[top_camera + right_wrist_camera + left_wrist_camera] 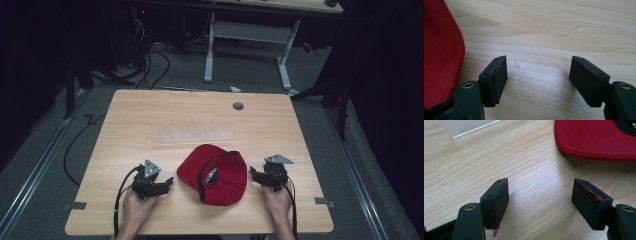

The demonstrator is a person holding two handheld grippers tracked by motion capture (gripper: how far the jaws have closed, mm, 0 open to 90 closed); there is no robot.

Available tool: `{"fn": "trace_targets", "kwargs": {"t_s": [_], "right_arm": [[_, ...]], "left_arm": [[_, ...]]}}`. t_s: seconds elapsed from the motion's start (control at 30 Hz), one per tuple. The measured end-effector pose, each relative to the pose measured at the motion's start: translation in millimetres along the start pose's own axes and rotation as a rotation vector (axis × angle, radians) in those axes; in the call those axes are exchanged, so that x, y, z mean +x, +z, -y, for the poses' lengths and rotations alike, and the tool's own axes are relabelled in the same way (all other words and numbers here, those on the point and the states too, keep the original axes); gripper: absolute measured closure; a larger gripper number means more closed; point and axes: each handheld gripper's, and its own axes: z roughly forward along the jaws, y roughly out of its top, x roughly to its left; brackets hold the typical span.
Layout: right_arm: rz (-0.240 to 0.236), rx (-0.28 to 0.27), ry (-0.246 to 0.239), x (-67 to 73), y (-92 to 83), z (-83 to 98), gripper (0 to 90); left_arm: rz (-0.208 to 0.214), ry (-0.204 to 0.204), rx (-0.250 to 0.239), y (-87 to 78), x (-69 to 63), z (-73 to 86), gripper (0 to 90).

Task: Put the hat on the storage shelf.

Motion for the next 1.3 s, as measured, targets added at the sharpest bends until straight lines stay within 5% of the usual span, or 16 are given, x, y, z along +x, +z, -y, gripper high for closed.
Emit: {"fn": "trace_targets", "kwargs": {"t_s": [1.1,1.3], "right_arm": [[0.005,-0.004,0.006,-1.9,0.1,-1.0,36.8],[-0.054,-0.021,0.058,-6.0,-4.3,0.6,37.2]], "left_arm": [[0.005,-0.001,0.006,0.1,-1.6,0.7,27.3],[0.005,-0.001,0.007,0.1,-1.7,0.8,26.9]]}}
